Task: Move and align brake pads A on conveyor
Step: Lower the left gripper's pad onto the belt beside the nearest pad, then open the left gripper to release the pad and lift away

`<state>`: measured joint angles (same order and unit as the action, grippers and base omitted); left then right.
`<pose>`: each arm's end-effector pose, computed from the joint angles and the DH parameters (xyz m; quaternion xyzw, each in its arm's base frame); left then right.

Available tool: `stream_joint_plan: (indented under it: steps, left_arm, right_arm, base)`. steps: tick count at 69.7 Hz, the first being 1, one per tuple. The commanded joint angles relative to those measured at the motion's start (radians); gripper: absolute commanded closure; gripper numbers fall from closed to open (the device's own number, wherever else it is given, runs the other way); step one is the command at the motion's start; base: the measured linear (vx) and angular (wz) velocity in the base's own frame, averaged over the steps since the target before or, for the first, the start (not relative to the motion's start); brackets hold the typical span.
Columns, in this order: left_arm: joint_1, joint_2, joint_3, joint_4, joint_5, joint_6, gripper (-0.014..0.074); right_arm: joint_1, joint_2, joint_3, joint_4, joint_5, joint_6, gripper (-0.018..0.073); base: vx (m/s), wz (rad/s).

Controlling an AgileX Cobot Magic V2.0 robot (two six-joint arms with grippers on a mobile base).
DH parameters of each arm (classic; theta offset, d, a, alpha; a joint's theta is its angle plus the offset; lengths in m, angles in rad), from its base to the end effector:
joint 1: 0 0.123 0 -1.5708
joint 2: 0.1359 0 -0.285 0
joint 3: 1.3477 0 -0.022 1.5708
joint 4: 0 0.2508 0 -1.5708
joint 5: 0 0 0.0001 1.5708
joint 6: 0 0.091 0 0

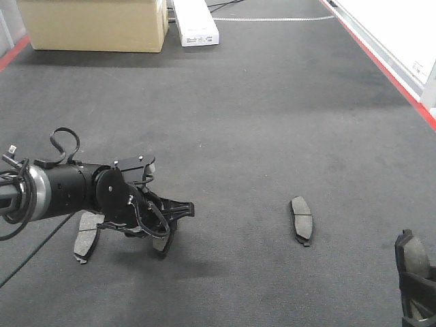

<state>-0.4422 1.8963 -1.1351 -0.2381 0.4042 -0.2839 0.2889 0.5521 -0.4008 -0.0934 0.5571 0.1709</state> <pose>0.3400 -0.1703 0.1594 -0.0181 0.9674 -0.1532 0.2008 0.1024 0.0257 0.2570 -0.0763 0.8855 0.0650 0.4538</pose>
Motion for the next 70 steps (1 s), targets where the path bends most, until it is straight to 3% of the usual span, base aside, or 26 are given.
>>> stream_joint_plan:
  steps: [1, 20, 30, 39, 57, 70]
  left_arm:
    - [0.001, -0.046, -0.031, -0.004, -0.065, -0.014, 0.0255]
    - [0.001, -0.068, -0.031, -0.003, -0.062, -0.015, 0.0159]
    - [0.0, -0.15, -0.023, 0.077, -0.059, -0.014, 0.0174]
    - [-0.002, -0.263, 0.05, 0.118, -0.07, -0.009, 0.0246]
    - [-0.002, -0.552, 0.297, 0.222, -0.088, -0.006, 0.049]
    - [-0.002, -0.785, 0.455, 0.247, -0.085, -0.006, 0.0577]
  right_arm:
    - [-0.002, 0.001, -0.029, -0.01, -0.083, -0.012, 0.0462]
    - [-0.002, 0.001, -0.029, -0.01, -0.083, -0.012, 0.0462]
    - [-0.002, 0.001, -0.029, -0.01, -0.083, -0.012, 0.0462]
    - [-0.002, 0.001, -0.029, -0.01, -0.083, -0.012, 0.0462]
    - [-0.002, 0.001, -0.029, -0.01, -0.084, -0.012, 0.0462]
    - [-0.002, 0.001, -0.029, -0.01, -0.084, -0.012, 0.0462]
  base:
    - [0.0, 0.0]
    - [0.0, 0.0]
    - [0.0, 0.0]
    - [0.0, 0.0]
    - [0.0, 0.0]
    - [0.0, 0.0]
